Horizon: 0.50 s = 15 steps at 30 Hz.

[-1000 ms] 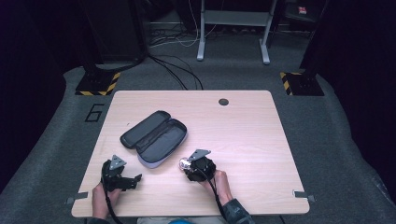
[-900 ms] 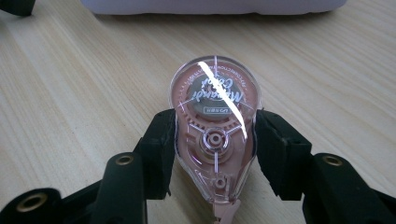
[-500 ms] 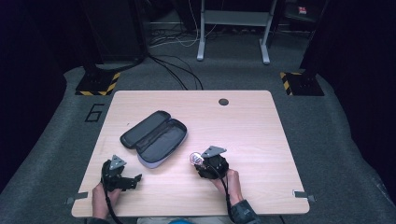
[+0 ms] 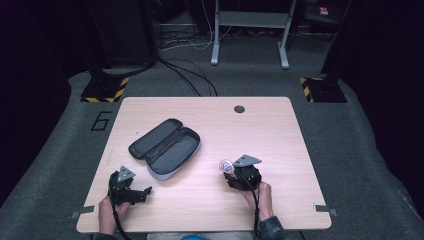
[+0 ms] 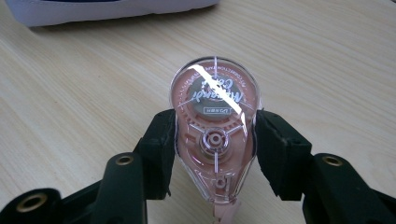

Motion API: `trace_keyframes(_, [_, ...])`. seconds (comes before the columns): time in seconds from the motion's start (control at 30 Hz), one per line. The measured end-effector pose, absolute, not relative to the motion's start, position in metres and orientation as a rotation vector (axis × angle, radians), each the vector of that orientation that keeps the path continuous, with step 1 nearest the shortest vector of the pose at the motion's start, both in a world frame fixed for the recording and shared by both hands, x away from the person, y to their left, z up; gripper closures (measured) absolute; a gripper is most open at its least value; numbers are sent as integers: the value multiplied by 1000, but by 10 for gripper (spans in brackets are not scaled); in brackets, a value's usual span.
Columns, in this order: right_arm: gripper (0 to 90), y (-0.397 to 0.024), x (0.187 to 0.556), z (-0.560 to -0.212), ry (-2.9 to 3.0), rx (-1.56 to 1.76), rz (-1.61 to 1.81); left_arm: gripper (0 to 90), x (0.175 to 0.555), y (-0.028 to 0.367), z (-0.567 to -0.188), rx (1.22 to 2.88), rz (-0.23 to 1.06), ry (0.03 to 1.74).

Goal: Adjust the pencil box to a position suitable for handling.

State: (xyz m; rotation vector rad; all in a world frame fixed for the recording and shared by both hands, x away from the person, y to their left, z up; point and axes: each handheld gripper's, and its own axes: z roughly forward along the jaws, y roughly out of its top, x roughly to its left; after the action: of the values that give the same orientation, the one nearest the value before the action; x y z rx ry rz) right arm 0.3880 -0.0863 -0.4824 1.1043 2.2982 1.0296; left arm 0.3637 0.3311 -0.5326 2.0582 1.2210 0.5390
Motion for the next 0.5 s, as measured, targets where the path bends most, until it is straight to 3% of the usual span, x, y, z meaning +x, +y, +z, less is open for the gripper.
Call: trace_keyframes(0.5, [496, -136, 387, -479, 2184, 1201, 978, 2, 364, 331, -533, 2056, 541, 1221])
